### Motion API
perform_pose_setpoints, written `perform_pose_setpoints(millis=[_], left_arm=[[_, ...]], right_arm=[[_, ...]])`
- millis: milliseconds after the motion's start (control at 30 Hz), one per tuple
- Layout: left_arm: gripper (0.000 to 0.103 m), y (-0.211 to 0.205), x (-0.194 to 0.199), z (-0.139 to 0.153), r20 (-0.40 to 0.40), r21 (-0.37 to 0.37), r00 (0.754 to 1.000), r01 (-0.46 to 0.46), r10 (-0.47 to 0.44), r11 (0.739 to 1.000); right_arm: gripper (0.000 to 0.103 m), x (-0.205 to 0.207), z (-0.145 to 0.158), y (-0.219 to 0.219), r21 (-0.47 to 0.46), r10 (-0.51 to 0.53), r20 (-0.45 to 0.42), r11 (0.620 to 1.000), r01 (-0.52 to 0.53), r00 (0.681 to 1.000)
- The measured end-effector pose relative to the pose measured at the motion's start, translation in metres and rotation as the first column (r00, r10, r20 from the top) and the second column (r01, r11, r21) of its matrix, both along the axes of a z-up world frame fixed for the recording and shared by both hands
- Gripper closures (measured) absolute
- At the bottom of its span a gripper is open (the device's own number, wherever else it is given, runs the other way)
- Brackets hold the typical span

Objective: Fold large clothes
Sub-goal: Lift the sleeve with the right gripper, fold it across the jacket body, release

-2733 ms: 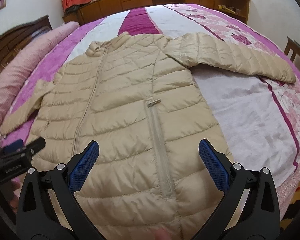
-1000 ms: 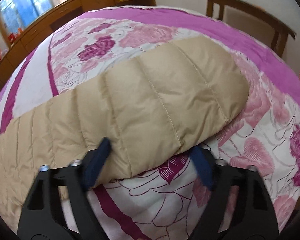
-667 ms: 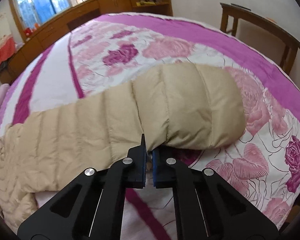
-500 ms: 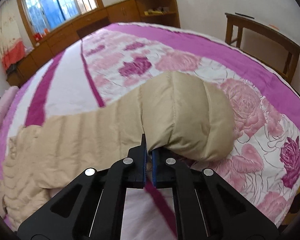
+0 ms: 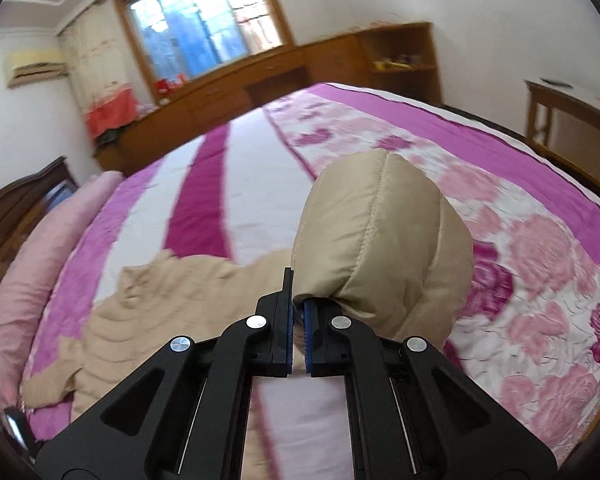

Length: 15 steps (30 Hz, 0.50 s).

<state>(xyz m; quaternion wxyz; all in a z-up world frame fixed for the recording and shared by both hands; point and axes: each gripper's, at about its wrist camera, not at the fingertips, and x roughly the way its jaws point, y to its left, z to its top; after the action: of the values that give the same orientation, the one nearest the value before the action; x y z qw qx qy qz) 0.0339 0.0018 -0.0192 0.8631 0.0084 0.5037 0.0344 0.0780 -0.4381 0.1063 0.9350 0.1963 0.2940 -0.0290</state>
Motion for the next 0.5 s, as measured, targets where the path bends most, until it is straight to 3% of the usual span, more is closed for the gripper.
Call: perform_pose_setpoints(millis=[267,500], left_arm=[[0.005,0.029,0.004,0.005,0.016,-0.007,1.0,-0.026,0.027,1.0],[0.005,0.049,0.006,0.01,0.036,-0.011,0.998,-0.048,0.048,0.999]], right_arm=[[0.098,0.015,0.021,0.08,0.034,0.169,0.025,0.985,-0.17,0.985],[0.098,0.042,0.003,0.152,0.041,0.295,-0.021,0.955,-0.294,0.955]])
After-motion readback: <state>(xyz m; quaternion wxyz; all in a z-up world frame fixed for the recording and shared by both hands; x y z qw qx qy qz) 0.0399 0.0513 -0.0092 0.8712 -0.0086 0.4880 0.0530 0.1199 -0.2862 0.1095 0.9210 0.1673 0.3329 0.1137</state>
